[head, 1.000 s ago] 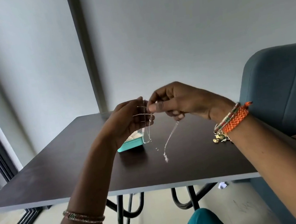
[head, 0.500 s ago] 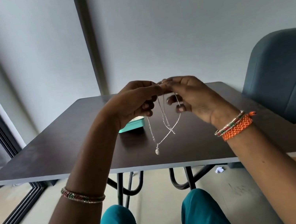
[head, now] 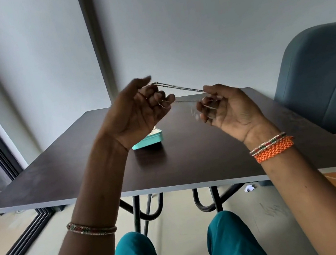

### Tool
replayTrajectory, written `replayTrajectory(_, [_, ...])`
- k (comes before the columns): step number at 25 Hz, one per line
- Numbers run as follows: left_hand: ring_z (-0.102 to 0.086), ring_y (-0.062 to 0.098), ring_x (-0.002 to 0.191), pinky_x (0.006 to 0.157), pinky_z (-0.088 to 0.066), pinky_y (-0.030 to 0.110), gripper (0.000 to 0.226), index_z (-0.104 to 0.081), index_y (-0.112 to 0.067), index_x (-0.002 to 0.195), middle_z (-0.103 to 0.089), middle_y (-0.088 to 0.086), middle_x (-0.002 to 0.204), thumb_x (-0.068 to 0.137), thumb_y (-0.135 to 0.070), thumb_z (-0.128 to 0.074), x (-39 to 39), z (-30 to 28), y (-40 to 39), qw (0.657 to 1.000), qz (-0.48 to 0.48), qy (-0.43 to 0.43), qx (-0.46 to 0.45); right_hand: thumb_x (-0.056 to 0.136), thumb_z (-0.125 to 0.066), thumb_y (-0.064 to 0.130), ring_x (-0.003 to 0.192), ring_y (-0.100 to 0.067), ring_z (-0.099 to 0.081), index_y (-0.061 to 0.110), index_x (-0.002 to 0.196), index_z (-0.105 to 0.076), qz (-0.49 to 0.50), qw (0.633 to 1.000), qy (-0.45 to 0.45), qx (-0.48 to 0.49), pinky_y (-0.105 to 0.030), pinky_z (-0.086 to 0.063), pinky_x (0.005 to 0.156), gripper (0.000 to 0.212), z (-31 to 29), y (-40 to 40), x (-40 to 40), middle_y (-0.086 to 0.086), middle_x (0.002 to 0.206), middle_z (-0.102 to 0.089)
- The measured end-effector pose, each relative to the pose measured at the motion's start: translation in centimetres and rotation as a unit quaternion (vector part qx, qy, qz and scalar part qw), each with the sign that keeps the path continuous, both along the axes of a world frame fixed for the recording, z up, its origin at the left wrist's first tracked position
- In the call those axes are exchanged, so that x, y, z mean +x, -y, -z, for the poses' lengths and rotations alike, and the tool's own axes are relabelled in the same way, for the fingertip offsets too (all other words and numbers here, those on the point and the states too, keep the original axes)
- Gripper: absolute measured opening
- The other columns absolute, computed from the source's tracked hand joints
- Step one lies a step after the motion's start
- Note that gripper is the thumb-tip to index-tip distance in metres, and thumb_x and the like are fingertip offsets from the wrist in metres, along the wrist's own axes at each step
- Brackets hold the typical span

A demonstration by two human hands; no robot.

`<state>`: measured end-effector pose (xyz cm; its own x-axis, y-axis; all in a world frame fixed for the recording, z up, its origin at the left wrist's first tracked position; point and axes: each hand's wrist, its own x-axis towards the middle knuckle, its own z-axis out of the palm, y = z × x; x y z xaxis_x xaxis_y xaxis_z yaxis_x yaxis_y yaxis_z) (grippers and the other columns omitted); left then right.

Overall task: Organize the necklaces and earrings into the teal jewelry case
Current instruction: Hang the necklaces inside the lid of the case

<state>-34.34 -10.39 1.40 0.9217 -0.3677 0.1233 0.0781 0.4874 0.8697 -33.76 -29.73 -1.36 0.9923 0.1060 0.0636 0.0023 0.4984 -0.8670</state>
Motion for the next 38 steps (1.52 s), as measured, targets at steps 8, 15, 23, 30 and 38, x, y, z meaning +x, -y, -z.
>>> replayTrajectory(8, [-0.025, 0.010, 0.036, 0.041, -0.027, 0.017, 0.024, -0.056, -0.008, 0.067, -0.030, -0.007, 0.043, 0.084, -0.022, -0.047, 1.1, 4.3, 2.4, 0.922, -0.065, -0.080, -0.373, 0.091, -0.046, 0.022, 0.057, -0.014, -0.056, 0.010, 0.067, -0.053, -0.045, 0.957, -0.022, 0.286, -0.037, -0.049, 0.081, 0.027, 1.3, -2.5, 0.3, 0.000, 0.060, -0.051])
replayTrajectory(15, [-0.020, 0.006, 0.031, 0.035, -0.015, 0.018, 0.030, -0.050, -0.011, 0.068, -0.026, -0.008, 0.040, 0.095, -0.011, -0.037, 1.5, 4.2, 2.6, 0.927, -0.157, -0.099, -0.326, 0.094, -0.040, 0.011, 0.051, -0.009, -0.046, 0.010, 0.074, -0.054, -0.018, 0.975, -0.005, 0.220, -0.029, -0.046, 0.069, 0.024, 2.3, -3.5, 0.4, 0.004, 0.057, -0.045])
replayTrajectory(23, [-0.023, 0.009, 0.031, 0.035, -0.022, 0.015, 0.026, -0.046, -0.010, 0.066, -0.027, -0.006, 0.041, 0.091, -0.008, -0.037, 1.7, 3.5, 2.6, 0.945, -0.154, -0.145, -0.249, 0.093, -0.047, 0.009, 0.051, -0.008, -0.050, 0.013, 0.073, -0.060, 0.095, 0.991, 0.066, -0.072, -0.024, -0.037, 0.060, 0.024, 2.4, -2.7, 0.6, 0.006, 0.054, -0.049])
replayTrajectory(30, [-0.053, 0.017, 0.066, 0.060, -0.052, 0.022, 0.017, -0.055, -0.004, 0.088, -0.055, 0.008, 0.075, 0.089, -0.015, -0.043, 0.0, 2.6, 3.5, 0.993, -0.089, -0.066, -0.051, 0.090, -0.061, 0.015, 0.058, -0.017, -0.060, 0.014, 0.077, -0.068, -0.003, 0.789, 0.248, -0.562, -0.040, -0.054, 0.073, 0.014, -0.7, -1.0, -2.9, -0.016, 0.080, -0.071])
replayTrajectory(38, [-0.057, 0.017, 0.065, 0.079, -0.056, 0.032, 0.022, -0.062, -0.004, 0.087, -0.062, 0.013, 0.079, 0.095, -0.011, -0.043, -2.1, 2.6, 5.0, 0.970, -0.100, 0.073, 0.210, 0.087, -0.066, 0.017, 0.068, -0.017, -0.062, 0.016, 0.080, -0.074, 0.060, 0.762, 0.274, -0.584, -0.033, -0.050, 0.065, 0.010, -3.2, 0.7, -2.9, -0.001, 0.069, -0.069])
